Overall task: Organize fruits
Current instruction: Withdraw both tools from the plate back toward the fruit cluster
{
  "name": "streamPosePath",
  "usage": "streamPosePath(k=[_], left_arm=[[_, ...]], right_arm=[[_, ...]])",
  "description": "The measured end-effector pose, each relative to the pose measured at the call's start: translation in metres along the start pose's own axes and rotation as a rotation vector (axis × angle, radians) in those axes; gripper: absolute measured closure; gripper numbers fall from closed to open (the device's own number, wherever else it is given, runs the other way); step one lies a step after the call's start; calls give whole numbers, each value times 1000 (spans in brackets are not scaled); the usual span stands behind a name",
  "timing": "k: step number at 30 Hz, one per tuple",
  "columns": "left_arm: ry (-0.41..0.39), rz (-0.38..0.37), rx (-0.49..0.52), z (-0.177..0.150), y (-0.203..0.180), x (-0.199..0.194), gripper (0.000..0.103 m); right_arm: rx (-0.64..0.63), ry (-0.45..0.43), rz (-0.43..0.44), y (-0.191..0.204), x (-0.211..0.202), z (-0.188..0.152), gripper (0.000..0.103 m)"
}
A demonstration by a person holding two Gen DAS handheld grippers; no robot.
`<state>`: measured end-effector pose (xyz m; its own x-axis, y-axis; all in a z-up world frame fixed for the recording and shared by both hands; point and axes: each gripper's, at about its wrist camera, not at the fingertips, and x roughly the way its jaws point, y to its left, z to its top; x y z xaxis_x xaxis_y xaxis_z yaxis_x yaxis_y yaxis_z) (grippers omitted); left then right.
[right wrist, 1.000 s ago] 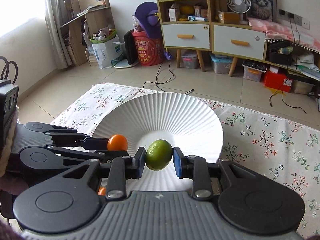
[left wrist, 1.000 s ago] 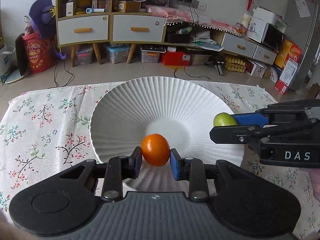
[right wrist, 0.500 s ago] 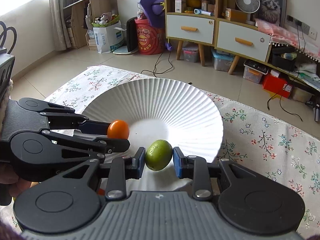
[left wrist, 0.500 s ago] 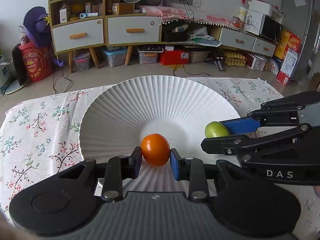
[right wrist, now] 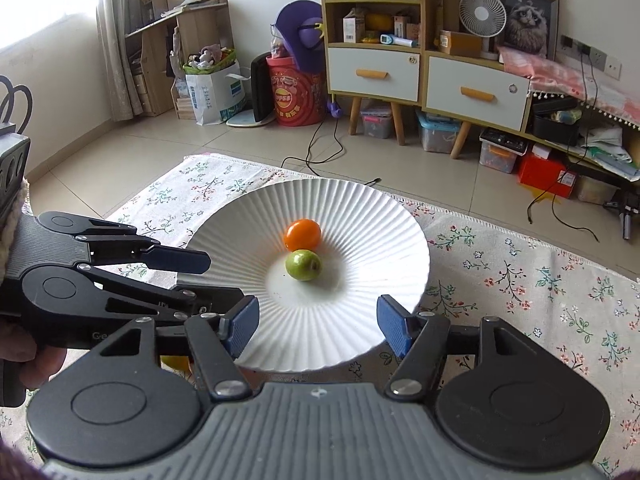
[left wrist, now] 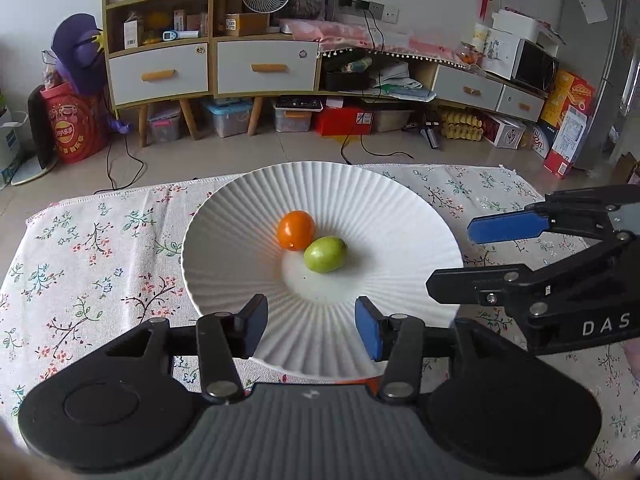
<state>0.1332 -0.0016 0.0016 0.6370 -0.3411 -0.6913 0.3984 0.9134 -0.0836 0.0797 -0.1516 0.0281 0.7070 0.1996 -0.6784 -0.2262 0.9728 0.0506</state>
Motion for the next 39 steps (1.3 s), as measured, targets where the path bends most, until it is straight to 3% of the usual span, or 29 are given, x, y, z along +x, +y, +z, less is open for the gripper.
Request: streamPosePath(k=[2,11,15,23,30,39], left_arm=[[5,-3,-10,-2,2,-7,49],[6,-5,-18,-10,-2,-36,24],[18,-9,-35,-14,0,-43,21],[2,16,-43,-26,3,-63,5],[16,61,-11,-46,5,-70,4],[61,59,-13,-79,19,-81,4]], right_arm=[[12,-12,-6,1,-7,0,30],[38,-24,-29,9,-30,-6,23],[37,-29,-35,12,-39,-9,20],[64,-42,-72,15,-49,-17,8],[68,-29,-67,26,-49,-40,5],[38,-14,-9,53,-50,-64,2]])
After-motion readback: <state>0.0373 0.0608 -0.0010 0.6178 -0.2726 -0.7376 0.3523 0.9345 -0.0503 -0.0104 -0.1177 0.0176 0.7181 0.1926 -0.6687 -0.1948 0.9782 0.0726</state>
